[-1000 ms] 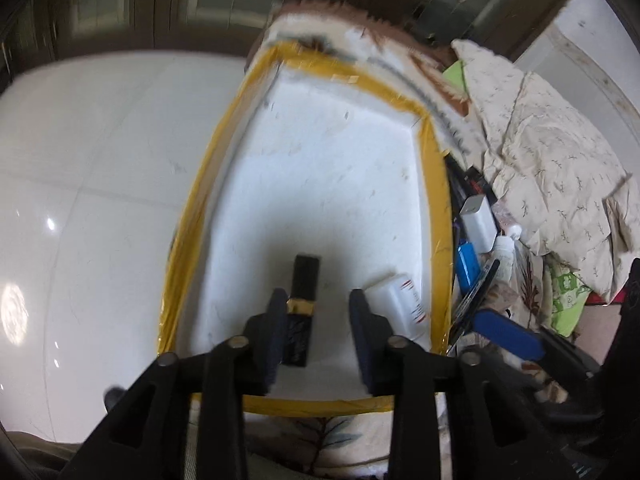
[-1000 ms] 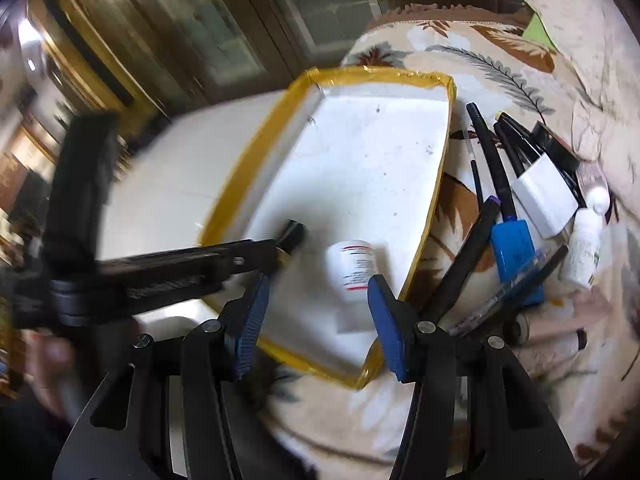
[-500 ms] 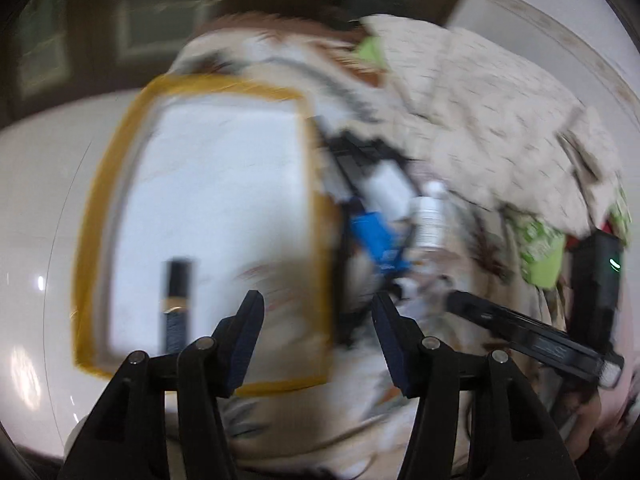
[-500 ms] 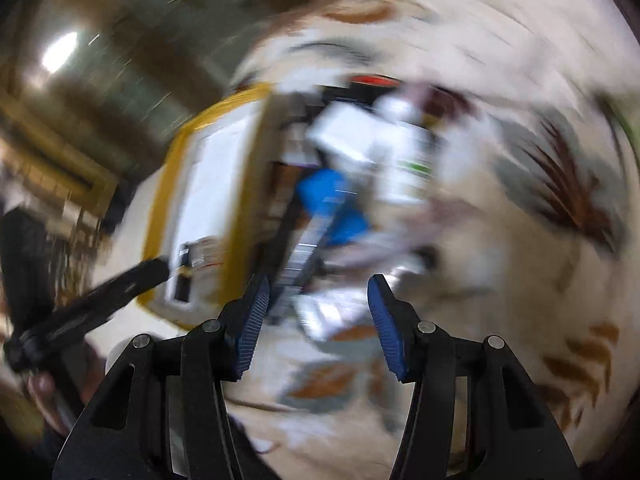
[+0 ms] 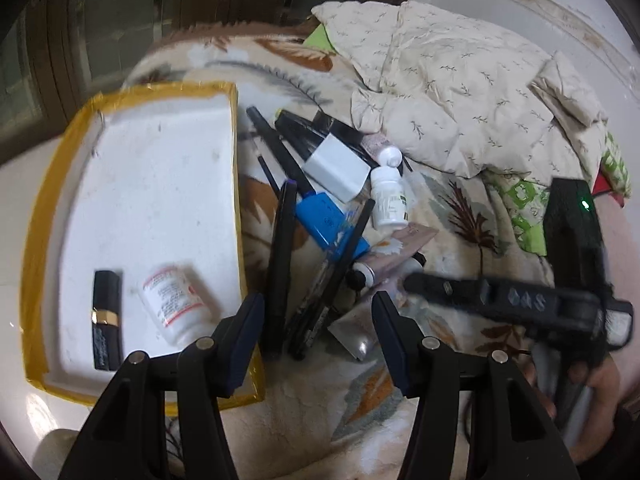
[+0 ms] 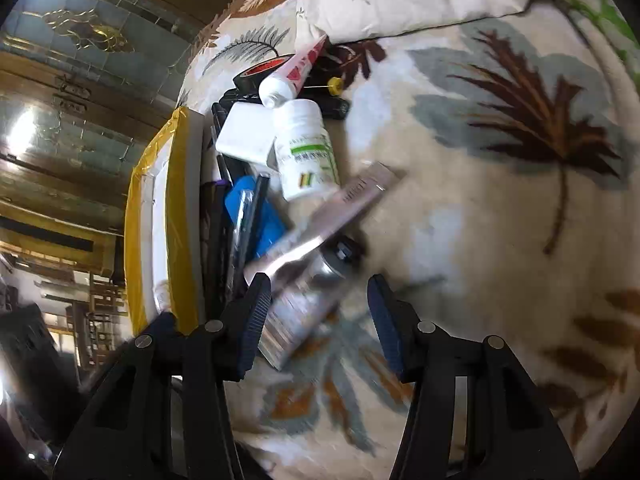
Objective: Organize objects
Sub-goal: 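Grasp the silver hand-cream tube with the right tool while the left grasps the pinkish tube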
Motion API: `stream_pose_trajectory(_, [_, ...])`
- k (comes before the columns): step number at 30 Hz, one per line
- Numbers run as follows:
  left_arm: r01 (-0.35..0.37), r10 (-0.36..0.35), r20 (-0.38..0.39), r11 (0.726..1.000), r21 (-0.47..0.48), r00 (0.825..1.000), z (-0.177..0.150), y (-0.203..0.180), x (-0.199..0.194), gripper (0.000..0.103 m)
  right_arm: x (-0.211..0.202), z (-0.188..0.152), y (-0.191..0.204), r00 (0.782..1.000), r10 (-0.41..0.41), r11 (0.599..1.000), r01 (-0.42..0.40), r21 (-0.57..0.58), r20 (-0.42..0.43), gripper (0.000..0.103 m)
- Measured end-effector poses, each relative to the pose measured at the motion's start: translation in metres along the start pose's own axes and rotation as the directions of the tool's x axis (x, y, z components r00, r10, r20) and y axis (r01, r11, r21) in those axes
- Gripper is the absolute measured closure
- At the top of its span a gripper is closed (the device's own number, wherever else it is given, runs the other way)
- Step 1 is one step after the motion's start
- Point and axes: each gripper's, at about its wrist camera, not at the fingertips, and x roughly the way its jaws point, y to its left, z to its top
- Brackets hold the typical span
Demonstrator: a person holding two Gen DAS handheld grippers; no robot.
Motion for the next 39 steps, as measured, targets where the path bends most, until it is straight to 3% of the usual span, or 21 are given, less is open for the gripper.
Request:
stream_pose_trajectory(7, [0.025, -0.026, -0.004, 0.998, -0.065, 1.000, 0.001, 0.013, 0.004, 0.047, 0.015, -0.002, 0.008, 0.999, 0.044, 0.999, -0.044, 0.004, -0.013, 0.051])
stream_pose_trajectory(9, [0.022, -0.022, -0.006, 0.997, -0.068, 1.000, 0.002, 0.014, 0.003, 0.047, 0.019, 0.001, 0.016, 1.000, -0.001, 1.000, 0.001, -0.024, -0.005, 0.051])
stream_pose_trajectory(12, [0.010, -0.010, 0.002, 0.999, -0.035, 1.000, 0.004, 0.007, 0.001, 0.047, 0.021, -0.004, 0.032, 0.998, -0.064, 0.992, 0.063, -0.106, -0.007, 0.063])
stream_pose_trajectory(14, [-0.001, 0.001, -0.006, 1.000, -0.010, 1.000, 0.007, 0.003, 0.003, 0.047, 0.023, -0.009, 0.030, 0.998, -0.062, 0.991, 0.059, -0.119, -0.025, 0.068])
stream_pose_trajectory(20, [0.019, -0.019, -0.001, 0.999, -0.046, 1.000, 0.008, 0.014, 0.001, 0.047, 0.025, -0.003, 0.025, 0.999, -0.037, 0.997, 0.035, -0.065, -0.032, 0.066])
stream_pose_trajectory(24, [0.013, -0.014, -0.004, 0.998, -0.057, 1.000, 0.008, 0.016, 0.002, 0.052, 0.026, -0.011, 0.044, 0.990, -0.142, 0.980, 0.140, -0.144, -0.003, 0.060])
stream_pose_trajectory(26, [0.018, -0.018, -0.003, 0.999, -0.048, 1.000, 0.010, 0.016, 0.000, 0.052, 0.030, -0.012, 0.054, 0.980, -0.197, 0.960, 0.195, -0.200, 0.009, 0.062])
stream_pose_trajectory(28, [0.031, -0.031, 0.007, 0.999, -0.038, 0.999, 0.012, 0.013, -0.003, 0.052, 0.027, -0.013, 0.053, 0.982, -0.190, 0.958, 0.187, -0.218, 0.010, 0.065])
stream_pose_trajectory(32, [0.058, -0.058, -0.004, 0.998, 0.004, 0.998, 0.021, 0.002, -0.002, 0.052, 0.009, -0.022, 0.029, 0.990, -0.139, 0.970, 0.133, -0.202, -0.017, 0.073])
stream_pose_trajectory(36, [0.084, -0.082, -0.030, 0.993, 0.085, 0.996, 0.032, -0.019, 0.010, 0.049, -0.011, -0.030, 0.010, 0.989, -0.146, 0.976, 0.142, -0.167, -0.014, 0.074])
stream_pose_trajectory(39, [0.094, -0.087, -0.064, 0.988, 0.121, 0.994, 0.040, -0.034, 0.028, 0.049, -0.031, -0.029, -0.001, 0.982, -0.186, 0.970, 0.190, -0.151, 0.041, 0.074])
